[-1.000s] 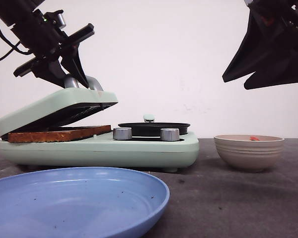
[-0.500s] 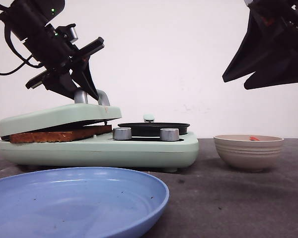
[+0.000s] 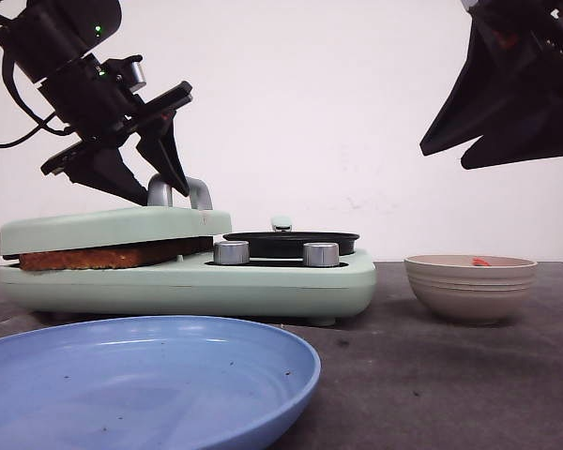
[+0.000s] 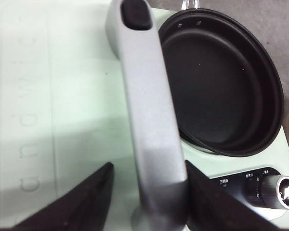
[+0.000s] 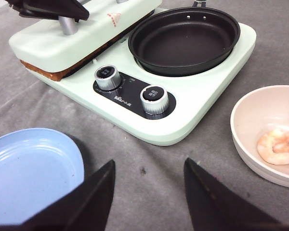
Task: Make breakfast with bread and shrimp
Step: 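Pull the press lid down over the bread with the left gripper, then open the left gripper and raise it off the lid handle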
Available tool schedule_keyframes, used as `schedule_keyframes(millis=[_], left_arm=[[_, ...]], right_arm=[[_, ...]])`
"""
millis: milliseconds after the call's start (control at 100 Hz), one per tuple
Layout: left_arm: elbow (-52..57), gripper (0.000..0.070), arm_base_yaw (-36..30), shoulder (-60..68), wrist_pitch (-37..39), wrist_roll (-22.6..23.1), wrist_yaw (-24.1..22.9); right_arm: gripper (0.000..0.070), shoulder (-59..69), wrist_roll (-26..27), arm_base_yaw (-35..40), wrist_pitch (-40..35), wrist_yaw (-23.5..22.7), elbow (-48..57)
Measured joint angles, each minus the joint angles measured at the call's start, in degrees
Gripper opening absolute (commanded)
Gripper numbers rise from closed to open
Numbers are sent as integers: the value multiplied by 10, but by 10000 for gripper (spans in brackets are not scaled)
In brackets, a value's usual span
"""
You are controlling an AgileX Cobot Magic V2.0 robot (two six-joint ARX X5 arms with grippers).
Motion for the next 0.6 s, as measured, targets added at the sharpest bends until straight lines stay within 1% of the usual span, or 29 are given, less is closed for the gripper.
schedule_keyframes(millis=[340, 600], left_arm=[[-3, 285, 3, -6, 0, 1, 3], [-10, 285, 12, -48, -2, 1, 2]], right_arm=[[276, 0, 0, 0, 0, 0, 0], [276, 0, 0, 0, 0, 0, 0]])
